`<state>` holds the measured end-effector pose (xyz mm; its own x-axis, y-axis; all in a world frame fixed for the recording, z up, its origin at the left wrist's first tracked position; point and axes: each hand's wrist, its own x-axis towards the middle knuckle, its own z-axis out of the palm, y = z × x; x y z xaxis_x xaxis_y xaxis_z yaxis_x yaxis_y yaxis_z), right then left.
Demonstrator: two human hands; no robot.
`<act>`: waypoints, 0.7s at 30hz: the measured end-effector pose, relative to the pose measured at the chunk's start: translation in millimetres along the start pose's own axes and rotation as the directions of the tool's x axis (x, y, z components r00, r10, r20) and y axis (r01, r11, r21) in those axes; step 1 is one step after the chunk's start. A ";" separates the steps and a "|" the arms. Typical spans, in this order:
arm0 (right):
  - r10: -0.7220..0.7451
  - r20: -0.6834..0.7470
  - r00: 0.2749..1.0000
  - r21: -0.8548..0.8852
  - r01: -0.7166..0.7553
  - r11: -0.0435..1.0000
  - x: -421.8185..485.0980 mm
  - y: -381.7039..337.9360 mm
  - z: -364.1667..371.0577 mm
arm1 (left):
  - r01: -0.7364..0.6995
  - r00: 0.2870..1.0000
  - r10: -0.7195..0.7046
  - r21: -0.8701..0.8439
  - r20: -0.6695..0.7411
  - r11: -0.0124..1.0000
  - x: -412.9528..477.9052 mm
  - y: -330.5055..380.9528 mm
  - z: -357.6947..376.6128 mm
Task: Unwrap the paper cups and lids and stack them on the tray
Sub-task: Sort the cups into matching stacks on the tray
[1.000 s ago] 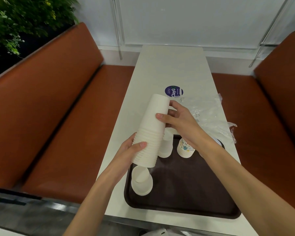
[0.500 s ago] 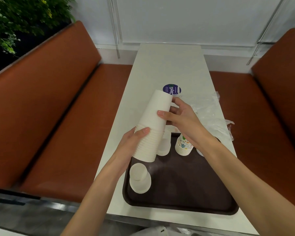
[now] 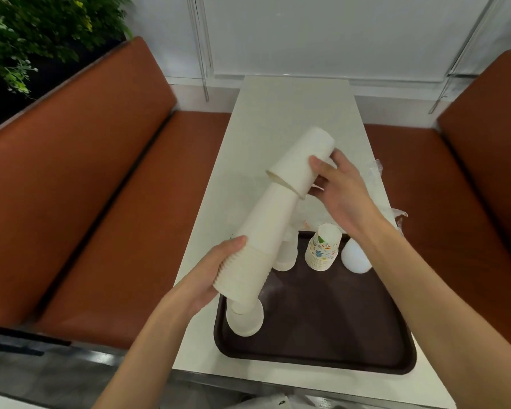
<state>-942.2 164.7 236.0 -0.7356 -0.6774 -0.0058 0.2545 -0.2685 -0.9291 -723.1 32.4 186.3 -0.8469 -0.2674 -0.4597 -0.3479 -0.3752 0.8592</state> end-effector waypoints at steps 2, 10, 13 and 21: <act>0.004 -0.052 0.999 -0.133 -0.011 0.991 3.3 6.2 -11.1 | -0.025 0.999 0.026 0.032 -0.028 0.999 -1.8 -5.0 -1.2; -0.019 -0.074 0.997 -0.649 -0.034 0.760 -2.8 65.4 -22.2 | -0.098 0.985 0.101 0.028 -0.139 0.995 1.1 -4.4 -6.2; 0.062 -0.019 0.998 -0.761 -0.055 0.646 -2.2 84.2 -22.5 | -0.100 0.981 0.103 0.025 -0.164 0.995 2.7 -5.4 -7.4; 0.097 0.057 0.994 -0.879 0.004 0.477 -2.9 94.8 -24.1 | -0.101 0.982 0.098 -0.008 -0.159 0.995 3.1 -5.5 -8.2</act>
<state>-931.0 157.8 139.1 -0.6702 -0.7385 -0.0745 -0.4334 0.4709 -0.7684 -720.5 26.3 178.3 -0.8020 -0.4411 -0.4029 -0.2576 -0.3531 0.8994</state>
